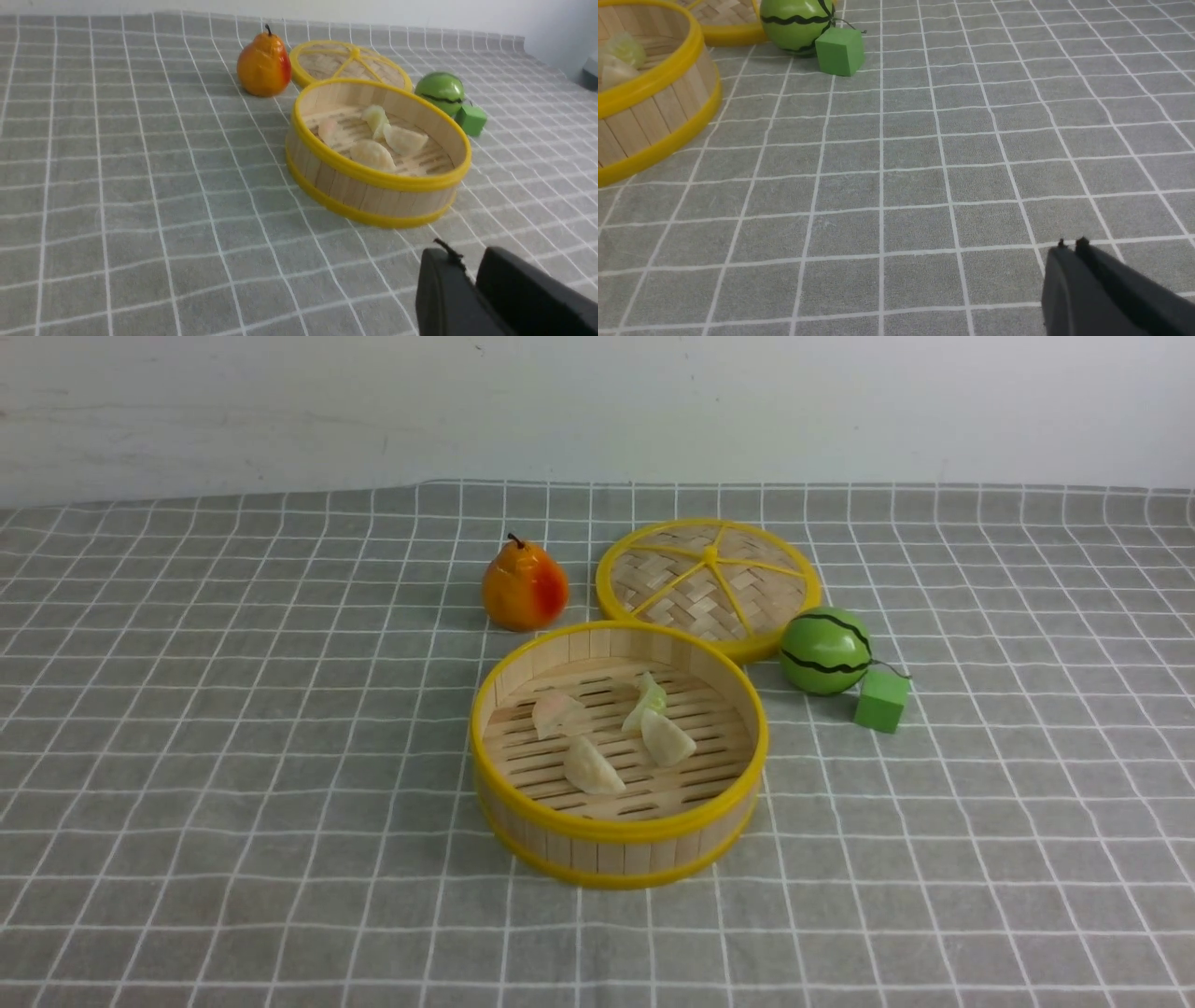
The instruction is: Put the dumplings into the steamer on the table with the grey tablecloth.
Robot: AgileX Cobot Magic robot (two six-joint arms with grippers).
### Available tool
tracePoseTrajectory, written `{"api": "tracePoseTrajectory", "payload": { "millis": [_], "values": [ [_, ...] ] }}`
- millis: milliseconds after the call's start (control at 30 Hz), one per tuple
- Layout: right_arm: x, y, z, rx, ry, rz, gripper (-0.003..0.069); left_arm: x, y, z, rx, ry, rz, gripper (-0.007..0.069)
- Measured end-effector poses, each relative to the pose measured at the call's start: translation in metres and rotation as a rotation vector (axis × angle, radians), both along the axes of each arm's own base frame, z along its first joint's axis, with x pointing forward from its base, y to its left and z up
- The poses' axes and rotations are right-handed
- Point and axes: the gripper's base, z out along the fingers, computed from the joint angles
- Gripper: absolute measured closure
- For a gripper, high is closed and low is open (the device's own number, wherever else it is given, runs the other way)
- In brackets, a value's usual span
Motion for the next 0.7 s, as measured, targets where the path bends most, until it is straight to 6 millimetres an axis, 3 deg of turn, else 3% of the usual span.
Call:
{"api": "tracePoseTrajectory", "payload": {
  "millis": [133,300,500,700],
  "values": [
    [0.000,0.000,0.000,0.001,0.000,0.000,0.0661,0.011,0.002,-0.012,-0.030,-0.085,0.133,0.0639],
    [0.000,0.000,0.000,0.001,0.000,0.000,0.0657,0.022,0.008,-0.040,-0.026,-0.095,0.302,0.0638],
    [0.000,0.000,0.000,0.001,0.000,0.000,0.0649,0.027,0.010,-0.077,0.000,-0.010,0.344,0.0638],
    [0.000,0.000,0.000,0.001,0.000,0.000,0.0643,0.026,0.011,-0.089,-0.016,0.099,0.365,0.0638]
  ]
}}
